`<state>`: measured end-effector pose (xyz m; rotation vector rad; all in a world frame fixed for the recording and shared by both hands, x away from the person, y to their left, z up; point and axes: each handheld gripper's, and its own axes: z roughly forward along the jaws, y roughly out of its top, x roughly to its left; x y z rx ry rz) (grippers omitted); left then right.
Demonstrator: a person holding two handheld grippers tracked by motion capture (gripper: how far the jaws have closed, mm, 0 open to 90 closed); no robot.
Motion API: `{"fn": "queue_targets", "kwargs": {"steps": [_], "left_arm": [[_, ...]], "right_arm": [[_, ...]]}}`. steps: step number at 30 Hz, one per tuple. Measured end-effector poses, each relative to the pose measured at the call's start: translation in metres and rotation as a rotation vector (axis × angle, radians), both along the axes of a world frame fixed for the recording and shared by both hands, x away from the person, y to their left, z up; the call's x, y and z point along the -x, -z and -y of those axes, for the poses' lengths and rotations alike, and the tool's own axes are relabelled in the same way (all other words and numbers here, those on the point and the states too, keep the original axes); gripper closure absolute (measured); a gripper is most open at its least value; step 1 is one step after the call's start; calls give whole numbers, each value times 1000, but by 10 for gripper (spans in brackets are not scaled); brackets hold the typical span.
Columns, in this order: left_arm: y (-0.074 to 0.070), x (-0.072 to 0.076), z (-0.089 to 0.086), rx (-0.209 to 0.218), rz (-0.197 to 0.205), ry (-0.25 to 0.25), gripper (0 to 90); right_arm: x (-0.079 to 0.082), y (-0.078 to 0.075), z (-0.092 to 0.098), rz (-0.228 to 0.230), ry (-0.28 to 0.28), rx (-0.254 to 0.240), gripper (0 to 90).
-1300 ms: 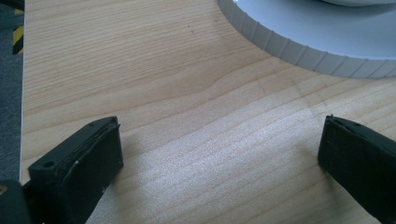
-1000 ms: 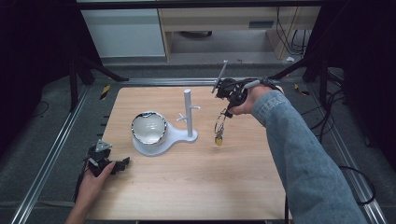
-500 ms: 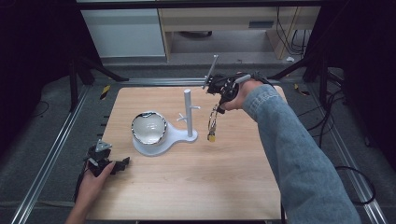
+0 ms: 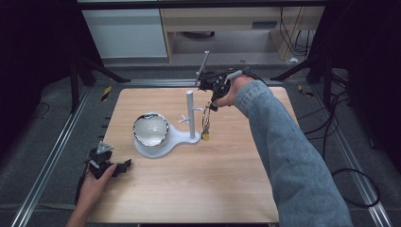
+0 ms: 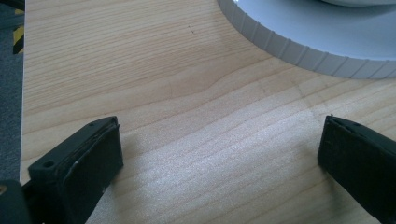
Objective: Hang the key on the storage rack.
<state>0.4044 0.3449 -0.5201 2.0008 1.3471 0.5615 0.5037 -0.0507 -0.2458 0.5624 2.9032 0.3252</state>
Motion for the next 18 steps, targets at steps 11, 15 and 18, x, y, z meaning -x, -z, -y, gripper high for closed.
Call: {"fn": "queue_targets", "kwargs": {"steps": [11, 15, 18], "left_arm": [[0, 0, 0, -2, -1, 0, 0], [0, 0, 0, -1, -1, -1, 0], [0, 0, 0, -1, -1, 0, 0]], "right_arm": [[-11, 3, -15, -4, -15, -3, 888], [-14, 4, -17, -9, -16, -1, 888], [-16, 7, -18, -14, -17, 5, 888]]}}
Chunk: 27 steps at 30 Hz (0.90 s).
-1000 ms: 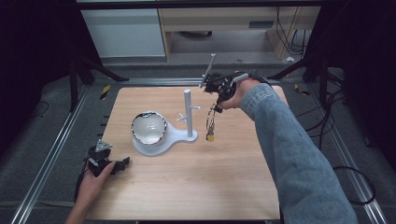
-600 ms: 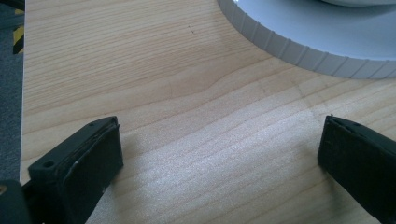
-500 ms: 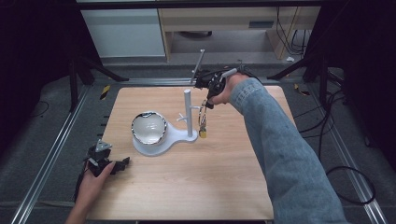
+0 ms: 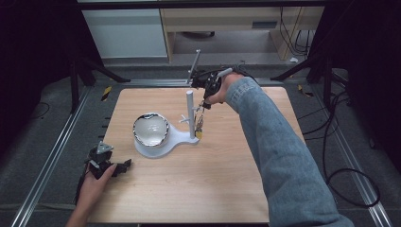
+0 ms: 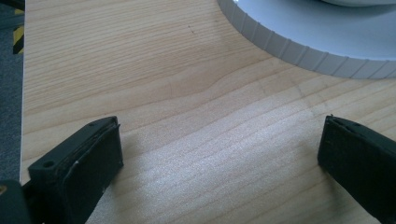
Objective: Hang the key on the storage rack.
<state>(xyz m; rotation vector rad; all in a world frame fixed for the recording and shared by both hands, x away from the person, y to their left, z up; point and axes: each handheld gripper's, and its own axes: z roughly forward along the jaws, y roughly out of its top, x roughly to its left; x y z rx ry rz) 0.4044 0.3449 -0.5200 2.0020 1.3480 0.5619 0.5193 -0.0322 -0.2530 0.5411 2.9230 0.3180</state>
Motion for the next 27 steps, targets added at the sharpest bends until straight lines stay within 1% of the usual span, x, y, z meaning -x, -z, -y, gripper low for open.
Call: {"fn": "queue_targets", "kwargs": {"steps": [10, 19, 21, 27], "left_arm": [[0, 0, 0, 0, 0, 1, 0], [0, 0, 0, 2, 1, 0, 0], [0, 0, 0, 2, 1, 0, 0], [0, 0, 0, 2, 1, 0, 0]], "right_arm": [[-10, 6, -1, -17, -1, -11, 887], [-22, 17, -4, -38, 2, -21, 886], [-23, 17, -4, -39, 4, -21, 886], [-25, 18, -4, -35, 0, -42, 881]]}}
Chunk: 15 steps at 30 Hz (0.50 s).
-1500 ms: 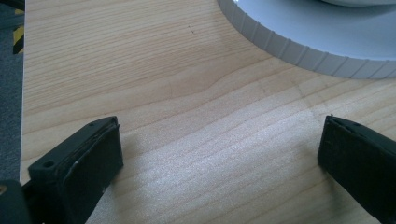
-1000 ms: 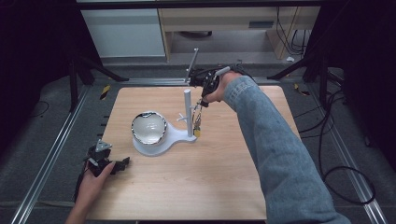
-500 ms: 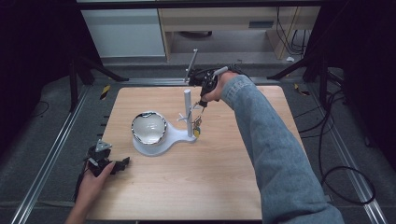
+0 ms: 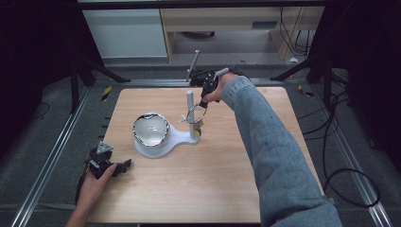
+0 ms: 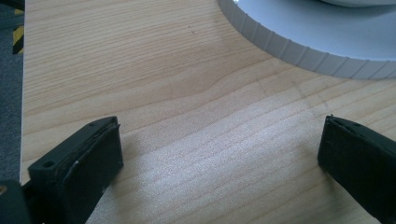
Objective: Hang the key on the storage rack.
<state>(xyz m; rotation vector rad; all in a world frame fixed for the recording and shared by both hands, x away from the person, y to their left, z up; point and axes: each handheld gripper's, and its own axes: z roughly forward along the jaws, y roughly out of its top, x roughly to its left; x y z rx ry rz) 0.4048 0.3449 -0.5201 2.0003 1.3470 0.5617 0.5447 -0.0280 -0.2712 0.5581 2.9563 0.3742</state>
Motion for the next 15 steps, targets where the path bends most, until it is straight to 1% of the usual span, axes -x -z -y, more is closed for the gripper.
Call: {"fn": "queue_targets", "kwargs": {"steps": [4, 8, 14, 15], "left_arm": [[0, 0, 0, 0, 0, 0, 0], [0, 0, 0, 0, 0, 0, 0], [0, 0, 0, -2, -1, 2, 0], [0, 0, 0, -2, -1, 1, 0]], "right_arm": [[-1, -3, 2, 10, 12, -18, 877], [-1, -5, 4, 16, 13, -23, 876], [-1, -7, 10, 23, 32, -26, 870], [-1, -7, 11, 27, 25, -28, 868]]}}
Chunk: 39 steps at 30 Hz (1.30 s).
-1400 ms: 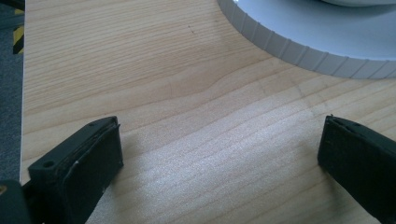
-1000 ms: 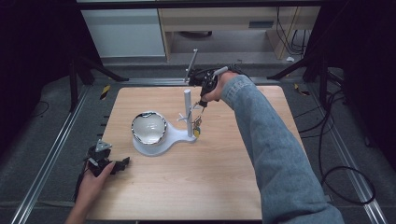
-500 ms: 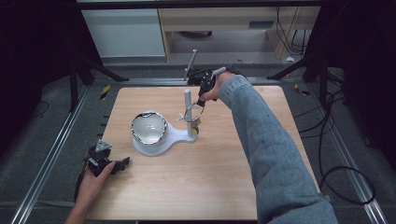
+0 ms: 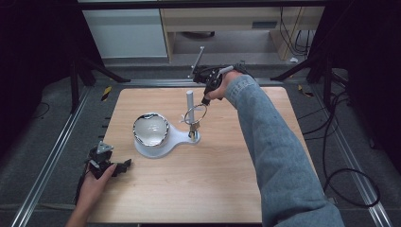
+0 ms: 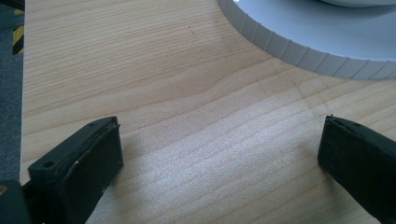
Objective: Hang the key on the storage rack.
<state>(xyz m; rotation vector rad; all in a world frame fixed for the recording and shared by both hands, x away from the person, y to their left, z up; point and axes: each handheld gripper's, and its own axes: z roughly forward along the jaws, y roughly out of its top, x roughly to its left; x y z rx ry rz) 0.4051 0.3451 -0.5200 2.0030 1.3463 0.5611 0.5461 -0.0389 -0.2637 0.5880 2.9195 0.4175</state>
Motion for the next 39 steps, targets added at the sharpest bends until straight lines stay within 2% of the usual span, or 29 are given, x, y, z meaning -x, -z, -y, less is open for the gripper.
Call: {"fn": "queue_targets", "kwargs": {"steps": [6, 14, 22, 32, 39], "left_arm": [[0, 0, 0, 0, 0, 0, 0], [0, 0, 0, 0, 0, 0, 0], [0, 0, 0, -1, -1, 0, 0], [0, -1, 0, 3, 1, -2, 0], [0, -1, 0, 3, 2, -2, 0]], "right_arm": [[1, -2, 7, 14, 25, -6, 820], [2, -4, 17, 59, 64, -22, 732], [4, -2, 29, 111, 108, -35, 555], [7, 4, 46, 217, 170, -85, 334], [5, 9, 58, 263, 264, -116, 145]]}}
